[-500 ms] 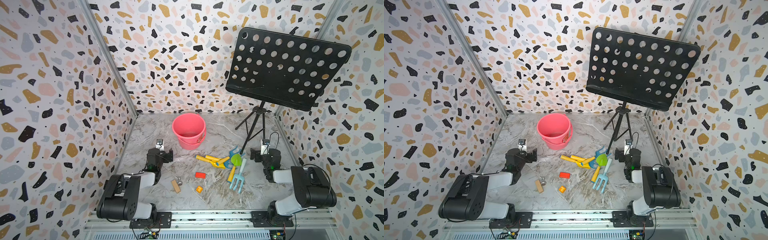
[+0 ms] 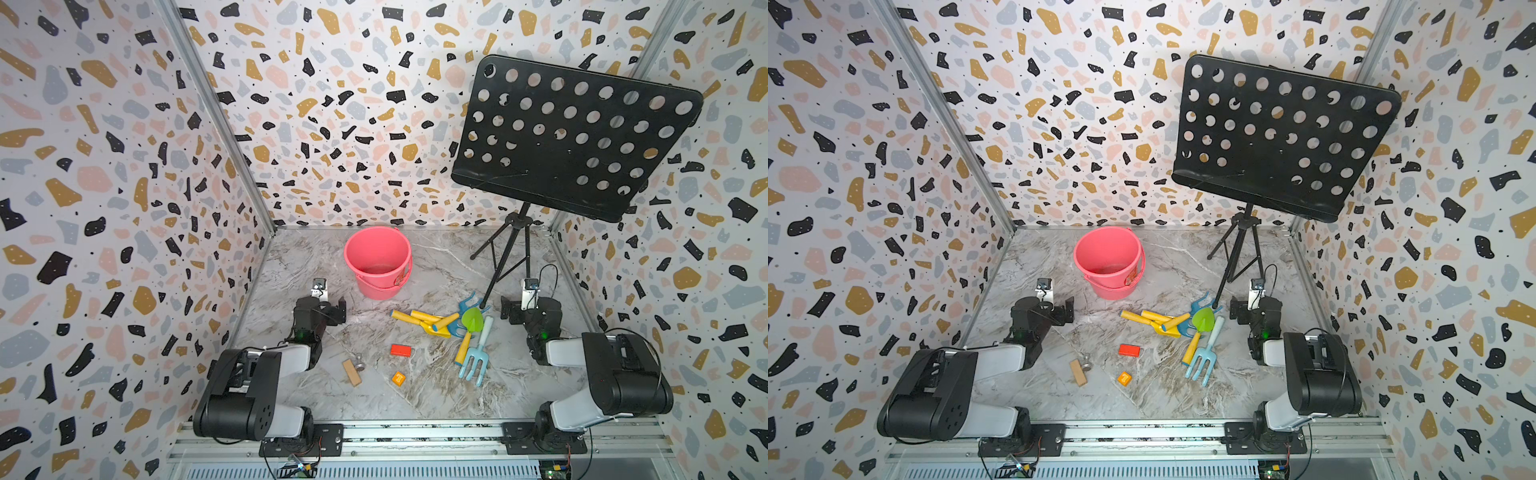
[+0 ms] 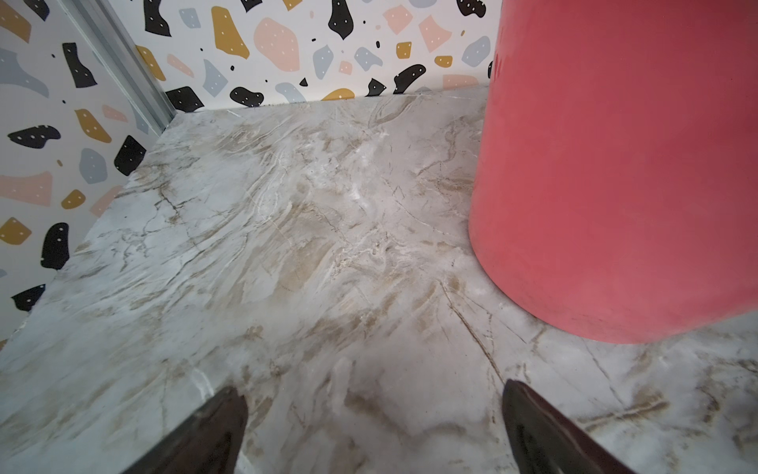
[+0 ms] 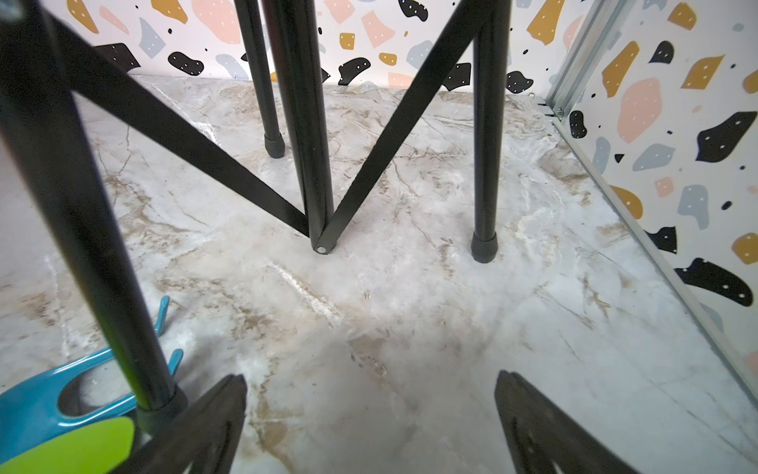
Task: Organize the gardening tools
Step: Pick up the gardening tool from the center of the board.
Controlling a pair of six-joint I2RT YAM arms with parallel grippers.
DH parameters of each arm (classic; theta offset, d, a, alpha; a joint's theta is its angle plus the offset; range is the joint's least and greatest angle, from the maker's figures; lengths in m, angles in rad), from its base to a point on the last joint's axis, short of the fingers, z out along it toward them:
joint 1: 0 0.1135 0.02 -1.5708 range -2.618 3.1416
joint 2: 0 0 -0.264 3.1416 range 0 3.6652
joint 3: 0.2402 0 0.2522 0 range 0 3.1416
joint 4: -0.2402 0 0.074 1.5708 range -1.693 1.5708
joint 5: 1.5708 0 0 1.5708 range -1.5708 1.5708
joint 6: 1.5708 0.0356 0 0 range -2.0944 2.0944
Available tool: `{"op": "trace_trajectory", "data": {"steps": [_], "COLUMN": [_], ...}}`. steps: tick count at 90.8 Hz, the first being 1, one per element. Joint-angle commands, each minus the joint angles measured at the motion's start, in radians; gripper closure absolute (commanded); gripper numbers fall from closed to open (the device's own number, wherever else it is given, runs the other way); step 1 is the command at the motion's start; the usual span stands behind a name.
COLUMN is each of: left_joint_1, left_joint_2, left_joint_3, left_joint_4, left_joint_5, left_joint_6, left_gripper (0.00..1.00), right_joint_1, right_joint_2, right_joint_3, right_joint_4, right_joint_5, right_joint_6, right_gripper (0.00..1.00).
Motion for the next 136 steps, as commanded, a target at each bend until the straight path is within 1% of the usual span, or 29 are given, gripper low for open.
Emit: {"op": "trace_trajectory", "data": {"steps": [1, 30, 33, 41, 52, 63, 72, 79, 84, 98, 109, 123, 136], "left_joint_1": [0.006, 0.007, 0.007, 0.007, 0.007, 0.007, 0.007, 0.007, 0.007, 0.006, 0.005, 0.001, -0.044], "left_joint_2": [-0.004, -0.004, -0.005, -0.005, -0.015, -0.066, -0.112, -0.147, -0.176, -0.287, -0.389, -0.54, -0.621], "left_joint_3": [0.002, 0.0, 0.0, -0.003, -0.002, -0.001, 0.001, 0.007, 0.013, 0.008, 0.01, 0.012, 0.03], "left_joint_4": [0.042, 0.045, 0.045, 0.048, 0.037, -0.002, -0.047, -0.092, -0.135, -0.229, -0.315, -0.43, -0.535], "left_joint_5": [0.005, 0.01, 0.01, 0.01, 0.006, -0.006, -0.024, -0.044, -0.053, -0.084, -0.1, -0.099, -0.107], "left_joint_6": [0.008, 0.008, 0.008, 0.008, 0.007, 0.001, -0.01, -0.021, -0.031, -0.075, -0.127, -0.214, -0.258], "left_gripper": [0.01, 0.01, 0.0, 0.0, 0.01, 0.01, 0.0, 0.01, 0.01, 0.01, 0.01, 0.01, 0.01], "right_joint_1": [-0.003, -0.003, -0.003, -0.003, -0.003, -0.003, -0.003, -0.002, -0.001, 0.0, 0.018, 0.091, 0.134], "right_joint_2": [-0.001, -0.003, -0.014, -0.079, -0.126, -0.215, -0.321, -0.399, -0.455, -0.538, -0.573, -0.583, -0.583], "right_joint_3": [0.018, 0.018, 0.025, 0.042, 0.015, 0.005, 0.011, 0.027, 0.055, 0.135, 0.18, 0.238, 0.301], "right_joint_4": [-0.004, -0.004, -0.033, -0.118, -0.103, -0.161, -0.231, -0.311, -0.403, -0.637, -0.771, -0.919, -1.093], "right_joint_5": [-0.008, -0.007, 0.001, 0.065, 0.104, 0.156, 0.182, 0.18, 0.181, 0.197, 0.196, 0.264, 0.288], "right_joint_6": [-0.007, -0.007, -0.003, 0.023, 0.034, 0.051, 0.086, 0.135, 0.174, 0.276, 0.326, 0.336, 0.337], "right_gripper": [0.0, 0.0, 0.0, 0.0, 0.0, 0.0, 0.0, 0.0, 0.0, 0.0, 0.0, 0.0, 0.0]}}
